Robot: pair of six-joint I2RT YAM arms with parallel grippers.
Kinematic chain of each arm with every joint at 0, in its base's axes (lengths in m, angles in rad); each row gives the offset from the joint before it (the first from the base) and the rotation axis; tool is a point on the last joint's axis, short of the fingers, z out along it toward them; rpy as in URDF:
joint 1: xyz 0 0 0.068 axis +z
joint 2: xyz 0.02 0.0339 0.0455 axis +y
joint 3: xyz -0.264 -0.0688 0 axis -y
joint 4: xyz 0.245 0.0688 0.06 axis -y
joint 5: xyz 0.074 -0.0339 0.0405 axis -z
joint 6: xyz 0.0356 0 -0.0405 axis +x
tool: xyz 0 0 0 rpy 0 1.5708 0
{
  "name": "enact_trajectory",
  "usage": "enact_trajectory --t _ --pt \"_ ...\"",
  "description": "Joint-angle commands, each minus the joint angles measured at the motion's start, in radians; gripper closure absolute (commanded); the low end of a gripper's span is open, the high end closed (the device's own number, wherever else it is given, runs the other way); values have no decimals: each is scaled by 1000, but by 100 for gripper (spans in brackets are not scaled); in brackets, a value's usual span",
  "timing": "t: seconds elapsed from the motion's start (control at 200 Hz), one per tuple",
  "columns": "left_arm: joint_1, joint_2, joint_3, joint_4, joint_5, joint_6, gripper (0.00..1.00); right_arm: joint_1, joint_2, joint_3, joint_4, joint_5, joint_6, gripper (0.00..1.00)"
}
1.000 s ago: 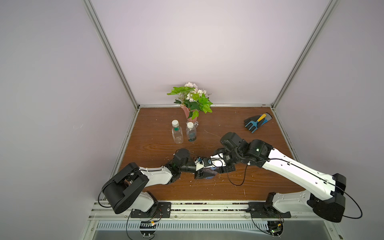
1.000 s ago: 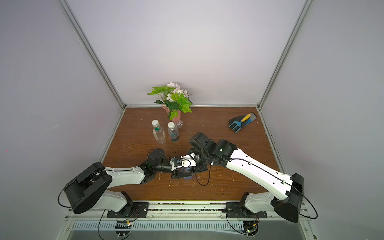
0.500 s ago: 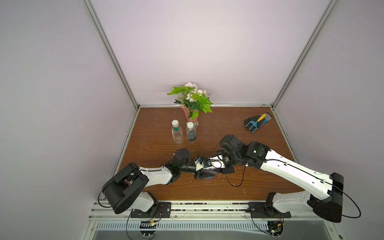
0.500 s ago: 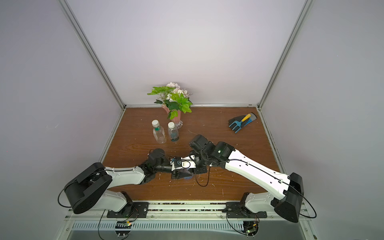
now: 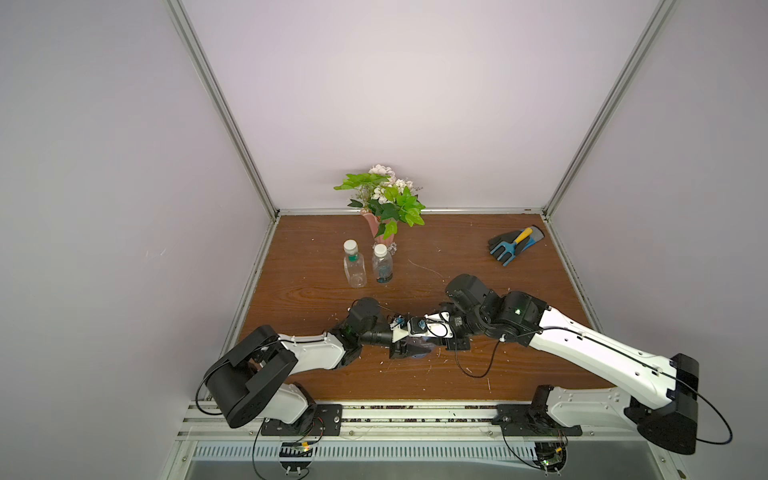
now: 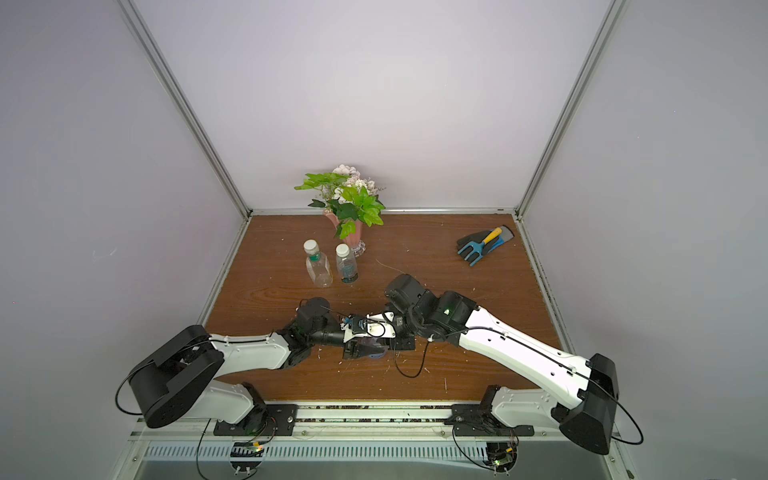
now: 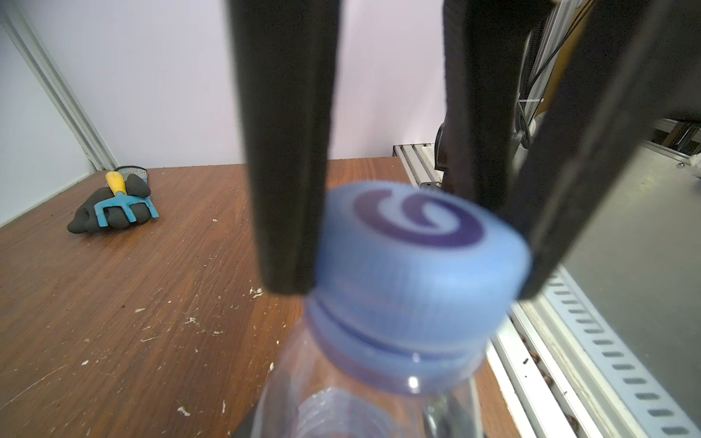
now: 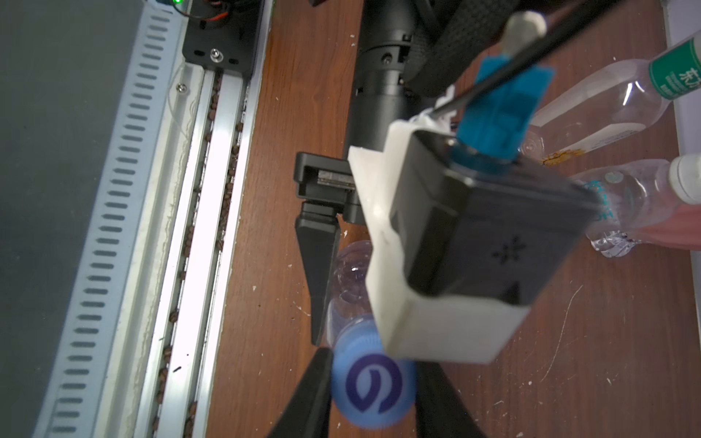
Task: Screw on the bottle caps
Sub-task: Screw the bottle cap onto the plastic bottle.
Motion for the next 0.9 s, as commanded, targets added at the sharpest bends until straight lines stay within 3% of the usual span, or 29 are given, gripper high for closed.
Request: enact_trajectory --t 0.0,0.28,0.661,0.896 --pt "-5 -13 -26 -20 -80 -31 48 5 -35 -31 81 57 168 100" --pt "-5 -40 -62 70 -248 -113 49 7 -55 -64 148 215 516 100" --pt "-5 -55 -55 130 -493 -271 52 33 12 -65 162 356 1108 100" --pt "-4 -88 -58 160 -610 -350 53 32 49 -60 162 379 1233 100"
